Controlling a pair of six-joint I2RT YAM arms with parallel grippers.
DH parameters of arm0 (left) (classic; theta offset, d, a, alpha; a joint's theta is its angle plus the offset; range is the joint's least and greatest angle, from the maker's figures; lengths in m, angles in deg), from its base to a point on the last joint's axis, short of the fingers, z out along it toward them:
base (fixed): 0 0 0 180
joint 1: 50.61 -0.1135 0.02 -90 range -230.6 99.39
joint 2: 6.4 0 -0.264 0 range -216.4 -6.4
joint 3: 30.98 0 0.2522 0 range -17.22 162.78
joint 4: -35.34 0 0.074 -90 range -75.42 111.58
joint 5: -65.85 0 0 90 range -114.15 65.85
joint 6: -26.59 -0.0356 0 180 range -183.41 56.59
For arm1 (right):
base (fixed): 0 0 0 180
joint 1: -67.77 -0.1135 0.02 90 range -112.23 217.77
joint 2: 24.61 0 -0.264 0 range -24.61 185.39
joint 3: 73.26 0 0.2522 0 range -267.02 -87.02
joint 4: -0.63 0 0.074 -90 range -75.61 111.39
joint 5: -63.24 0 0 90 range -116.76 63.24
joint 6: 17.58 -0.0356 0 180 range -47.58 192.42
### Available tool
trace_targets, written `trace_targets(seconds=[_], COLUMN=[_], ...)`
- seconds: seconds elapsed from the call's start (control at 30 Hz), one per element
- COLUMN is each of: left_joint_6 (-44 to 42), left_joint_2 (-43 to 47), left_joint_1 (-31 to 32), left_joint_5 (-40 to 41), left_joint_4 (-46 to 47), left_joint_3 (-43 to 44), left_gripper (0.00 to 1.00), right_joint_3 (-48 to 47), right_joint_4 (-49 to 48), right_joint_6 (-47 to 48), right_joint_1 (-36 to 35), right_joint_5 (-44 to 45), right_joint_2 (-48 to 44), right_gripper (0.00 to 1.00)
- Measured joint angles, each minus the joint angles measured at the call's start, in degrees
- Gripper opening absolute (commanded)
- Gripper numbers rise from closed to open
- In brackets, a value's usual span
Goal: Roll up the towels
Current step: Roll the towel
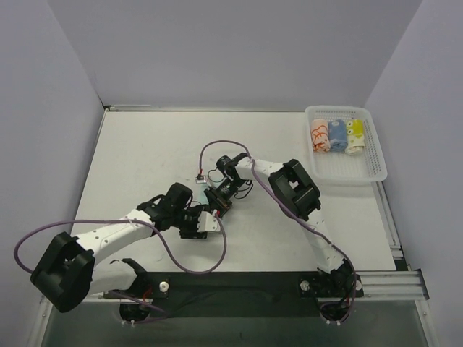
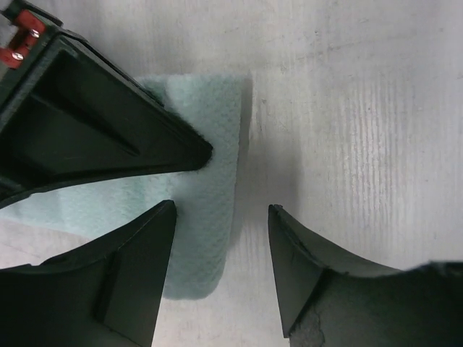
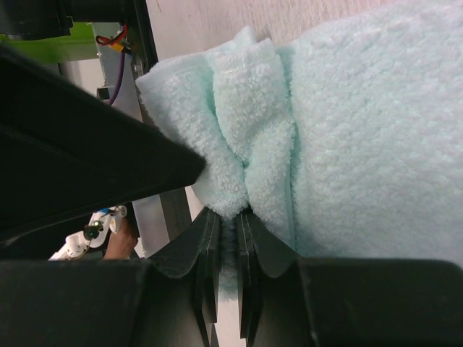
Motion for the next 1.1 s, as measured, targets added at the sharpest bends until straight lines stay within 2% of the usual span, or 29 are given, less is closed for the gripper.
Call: trace_targets(seconds=[0.07,0.2,0.23,0.3,0.33,0.5,0.6,0.63,0.8,0.9,1.1], left_joint_6=[0.7,0.8,0.9,0.9,0.8,0.9,1.2,1.4,2.6,3.0,3.8], left_joint_2=[-2.3,-7.1,-7.9,-9.2,-10.0,-15.4,-18.6,-19.8,-28.3,-35.5,-52.9], left_joint_1=[0.4,0.5,0.5,0.5,0.5,0.4,-0.4,-0.9,-5.1,-8.5,-13.3], left_joint_5=[1.2,3.1,3.3,3.5,3.5,2.6,0.8,-0.1,-6.3,-11.3,-19.0], left_joint_4=[2.4,6.6,7.1,6.4,5.3,-0.9,-5.5,-7.0,-17.2,-25.4,-44.0], left_joint_3=[-0.7,-0.6,-0.2,1.2,2.4,8.8,12.7,14.0,23.3,30.6,47.9], left_gripper=[0.59,0.34,0.25,0.16,0.1,0.06,0.05,0.05,0.04,0.08,0.05], right_joint_3=[0.0,0.0,0.0,0.0,0.0,-0.5,-2.0,-2.4,-2.6,0.2,7.6], right_joint_4=[0.0,0.0,0.0,0.0,0.0,1.0,0.6,0.3,-1.0,-2.3,-2.0], right_joint_6=[-0.2,-0.4,-0.5,-0.7,-0.9,-3.4,-3.4,-3.2,-3.2,-2.3,2.5], right_joint_1=[0.0,0.2,0.3,0.7,0.9,2.9,5.6,6.8,14.6,18.9,20.6], right_joint_5=[0.0,0.0,0.1,0.3,0.4,2.1,8.1,10.3,18.7,23.4,29.1], right_joint_2=[0.0,0.0,0.0,0.0,0.0,-1.0,-3.4,-4.4,-12.7,-20.9,-36.9], right_gripper=[0.01,0.03,0.05,0.1,0.18,0.43,0.65,0.68,0.68,0.68,0.61])
